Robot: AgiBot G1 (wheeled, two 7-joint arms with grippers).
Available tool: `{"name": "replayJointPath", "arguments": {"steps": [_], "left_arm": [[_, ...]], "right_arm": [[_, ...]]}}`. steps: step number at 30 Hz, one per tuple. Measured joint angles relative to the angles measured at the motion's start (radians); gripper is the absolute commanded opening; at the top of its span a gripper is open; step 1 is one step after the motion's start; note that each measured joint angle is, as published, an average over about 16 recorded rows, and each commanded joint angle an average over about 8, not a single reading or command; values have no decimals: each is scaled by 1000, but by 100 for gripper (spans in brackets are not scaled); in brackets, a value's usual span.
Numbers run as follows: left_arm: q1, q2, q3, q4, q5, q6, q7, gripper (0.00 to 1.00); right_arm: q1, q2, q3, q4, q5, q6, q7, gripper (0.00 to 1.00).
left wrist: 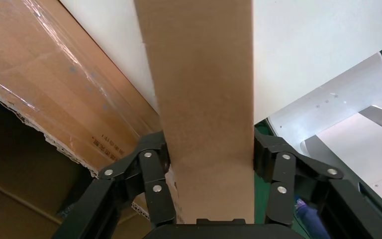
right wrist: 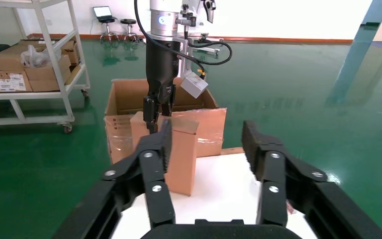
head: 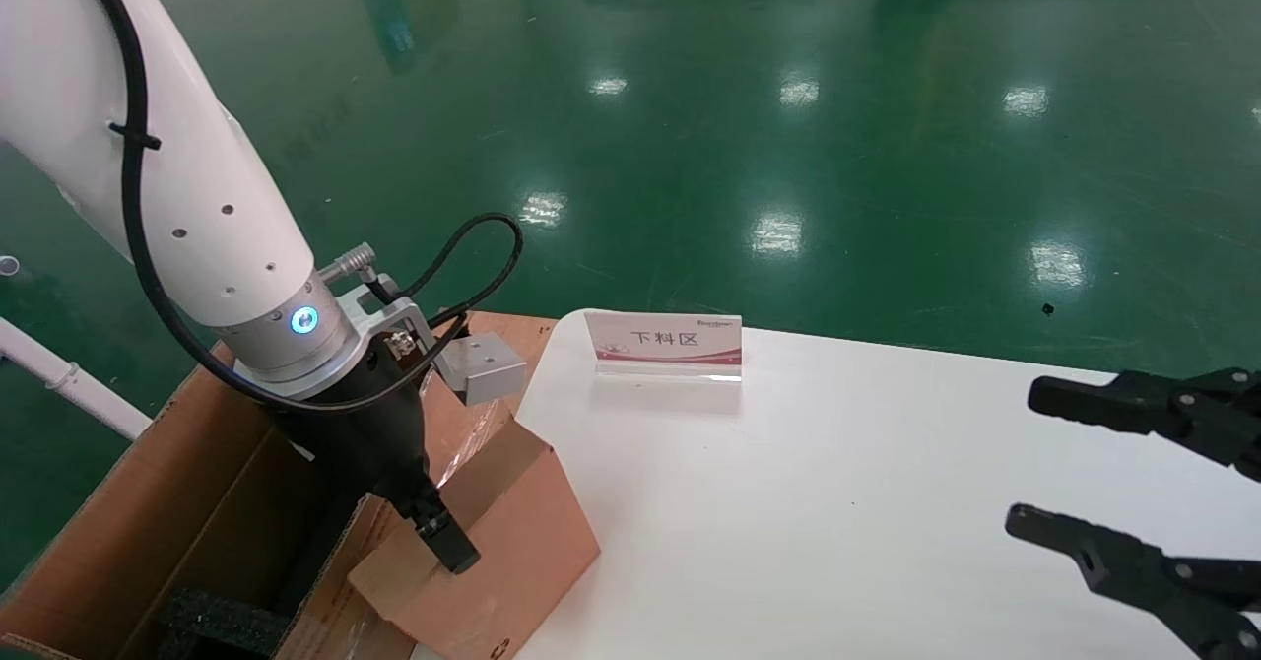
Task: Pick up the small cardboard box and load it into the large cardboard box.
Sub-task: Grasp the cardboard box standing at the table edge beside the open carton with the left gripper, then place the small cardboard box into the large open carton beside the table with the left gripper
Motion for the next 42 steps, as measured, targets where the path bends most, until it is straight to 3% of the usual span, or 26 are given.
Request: {"name": "replayJointPath", "arguments": {"steps": [11, 25, 33, 42], "left_arm": [[-97, 0, -32, 18, -14, 24, 43, 0], [-463, 9, -59, 132, -42, 74, 140, 0], [-647, 49, 7, 248, -44, 101, 213, 0], [-757, 36, 99, 310, -3, 136, 258, 0]], "right_arm": [[0, 0, 0, 0, 0, 0, 0, 0], [1, 0, -1, -1, 1, 0, -1, 0], [1, 0, -2, -1, 1, 0, -1, 98], [1, 1, -2, -1, 1, 0, -1, 100]]}}
